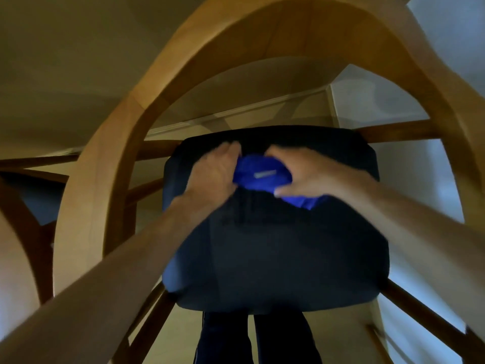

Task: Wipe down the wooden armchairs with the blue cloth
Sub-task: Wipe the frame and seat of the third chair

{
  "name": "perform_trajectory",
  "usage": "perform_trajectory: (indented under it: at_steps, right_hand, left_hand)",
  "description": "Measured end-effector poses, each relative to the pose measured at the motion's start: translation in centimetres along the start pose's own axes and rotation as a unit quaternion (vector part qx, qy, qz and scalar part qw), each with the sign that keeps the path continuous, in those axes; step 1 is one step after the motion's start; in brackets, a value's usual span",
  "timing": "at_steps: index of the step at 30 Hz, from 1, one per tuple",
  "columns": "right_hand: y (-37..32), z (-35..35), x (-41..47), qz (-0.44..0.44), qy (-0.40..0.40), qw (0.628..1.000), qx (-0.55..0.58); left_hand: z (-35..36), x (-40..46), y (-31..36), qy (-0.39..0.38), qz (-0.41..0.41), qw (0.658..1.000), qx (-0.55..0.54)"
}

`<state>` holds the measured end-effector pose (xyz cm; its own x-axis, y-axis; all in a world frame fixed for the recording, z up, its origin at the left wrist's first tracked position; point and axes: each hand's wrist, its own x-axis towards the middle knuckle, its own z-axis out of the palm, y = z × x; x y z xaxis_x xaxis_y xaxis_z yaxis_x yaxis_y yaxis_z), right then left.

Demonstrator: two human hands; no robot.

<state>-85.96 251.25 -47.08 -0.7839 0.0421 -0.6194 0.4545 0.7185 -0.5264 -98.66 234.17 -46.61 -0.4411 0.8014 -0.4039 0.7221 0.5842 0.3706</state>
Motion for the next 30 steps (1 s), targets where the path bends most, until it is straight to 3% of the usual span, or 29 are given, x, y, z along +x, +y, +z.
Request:
perform_trajectory:
  at_steps: [3, 6, 8, 12, 16, 21, 23, 25, 27, 30]
  right_hand:
    - [0.8, -2.1, 2.8, 0.006, 0.171, 0.984, 0.044]
    - [-0.3, -1.1, 5.5, 0.036, 0.269, 0.962, -0.026]
    - [-1.5, 1.0, 5.9, 0.053, 0.264, 0.961, -0.066]
    - [-2.6, 5.3, 2.5, 0.025, 0.277, 0.959, -0.051]
    - [-2.2, 7.4, -1.4, -0.02, 0.181, 0.983, -0.014]
    - [-0.9, 7.0, -3.6, -0.056, 0.088, 0.992, -0.077]
    - [-0.6, 4.7, -2.0, -0.043, 0.105, 0.992, -0.056]
    - [-0.4, 1.4, 0.4, -0.026, 0.185, 0.982, 0.029]
    - [0.0, -1.5, 3.4, -0.002, 0.241, 0.97, 0.041]
    - [0.6, -2.7, 6.5, 0.063, 0.201, 0.977, -0.016]
  left_hand:
    - [-2.2, 4.0, -0.8, 0.059, 0.011, 0.998, -0.023]
    - [-2.9, 6.9, -2.0, -0.003, -0.018, 1.0, 0.016]
    - [-2.0, 6.8, -2.6, -0.038, -0.034, 0.999, 0.007]
    - [0.4, 2.8, -2.2, 0.019, -0.028, 0.998, 0.048]
    - [2.1, -2.8, -0.5, -0.027, -0.016, 0.994, 0.109]
    - [2.5, -6.1, 0.1, -0.038, 0.025, 0.999, 0.024]
    - [1.1, -4.1, 0.0, 0.003, 0.023, 1.0, -0.011]
    - [-0.7, -0.6, -0.1, 0.044, 0.008, 0.999, -0.015]
    - [-1.8, 3.7, -0.4, 0.084, -0.015, 0.996, -0.017]
    - [-1.8, 8.3, -0.4, 0.005, -0.03, 0.999, 0.025]
